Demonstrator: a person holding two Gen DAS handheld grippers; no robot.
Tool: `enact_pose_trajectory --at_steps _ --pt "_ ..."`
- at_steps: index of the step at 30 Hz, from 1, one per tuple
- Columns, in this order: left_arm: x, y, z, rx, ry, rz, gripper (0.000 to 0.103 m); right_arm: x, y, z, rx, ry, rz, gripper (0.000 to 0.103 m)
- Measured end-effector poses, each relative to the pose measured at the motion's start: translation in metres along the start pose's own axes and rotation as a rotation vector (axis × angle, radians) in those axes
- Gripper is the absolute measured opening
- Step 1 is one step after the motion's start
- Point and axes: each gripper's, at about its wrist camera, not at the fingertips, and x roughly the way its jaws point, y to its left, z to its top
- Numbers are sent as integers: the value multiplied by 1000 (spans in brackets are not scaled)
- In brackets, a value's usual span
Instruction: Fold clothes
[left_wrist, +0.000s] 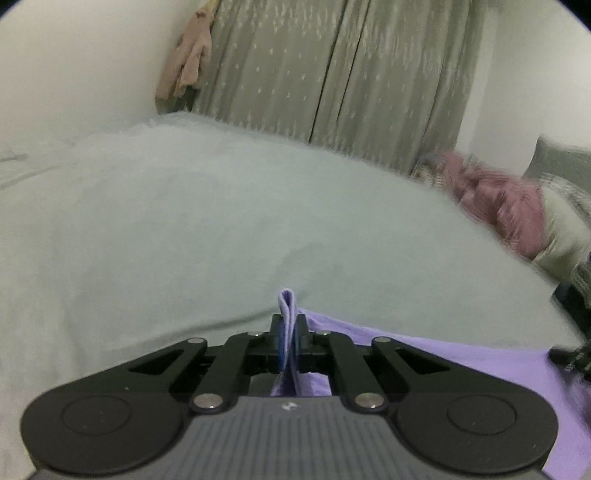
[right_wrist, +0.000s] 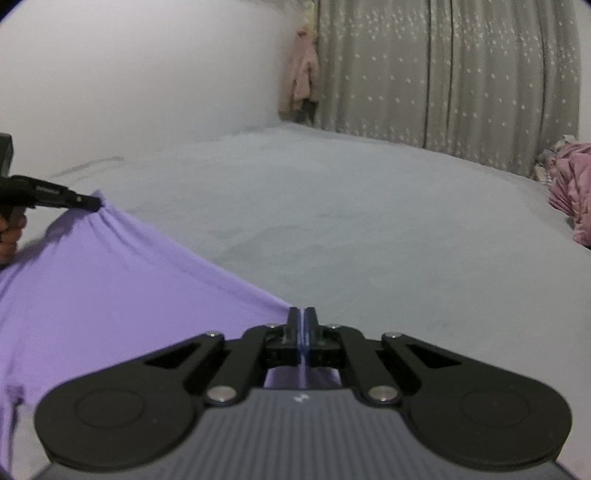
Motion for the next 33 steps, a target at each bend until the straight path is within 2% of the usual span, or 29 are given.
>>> enact_pose_trajectory --at_steps 4,6,7,8,9,10,11,12,14,18,20,24,25,26,28,33 --pt "10 -10 1 58 40 53 7 13 10 1 -52 55 -48 1" --pt "9 -13 1 86 48 75 11 17 22 4 -90 66 -93 5" --pt "9 -17 3 98 55 100 17 16 25 6 -95 66 -121 19" --pt "9 -22 4 110 62 126 40 12 25 7 -82 64 -138 37" --pt "8 -22 6 113 69 145 68 8 25 7 -70 62 -154 41" --pt "3 -26 9 113 83 182 78 4 25 8 -58 60 -171 42" --pt "-4 -30 10 110 80 187 81 0 25 9 -49 59 -173 46" --pt "-10 -32 10 107 80 189 82 -5 25 10 -40 58 -176 49" --pt "-24 -36 11 105 84 205 82 -26 25 9 -28 53 -196 62" --pt "-61 -54 10 113 81 220 82 -64 10 0 36 53 -239 64" --pt "-81 -66 7 118 76 186 82 -87 -8 -9 106 57 -269 64" --pt "-112 -107 -4 162 72 78 82 -127 -46 -32 247 69 -328 64" --pt "-118 -119 -9 175 73 44 82 -146 -68 -47 327 75 -357 63" --pt "-122 -131 -15 187 79 13 82 -148 -69 -48 332 75 -359 63" --pt "-127 -152 -24 209 90 -39 82 -178 -103 -72 450 82 -411 63" --pt "-126 -223 -58 293 118 -198 82 -215 -144 -107 582 100 -467 60"
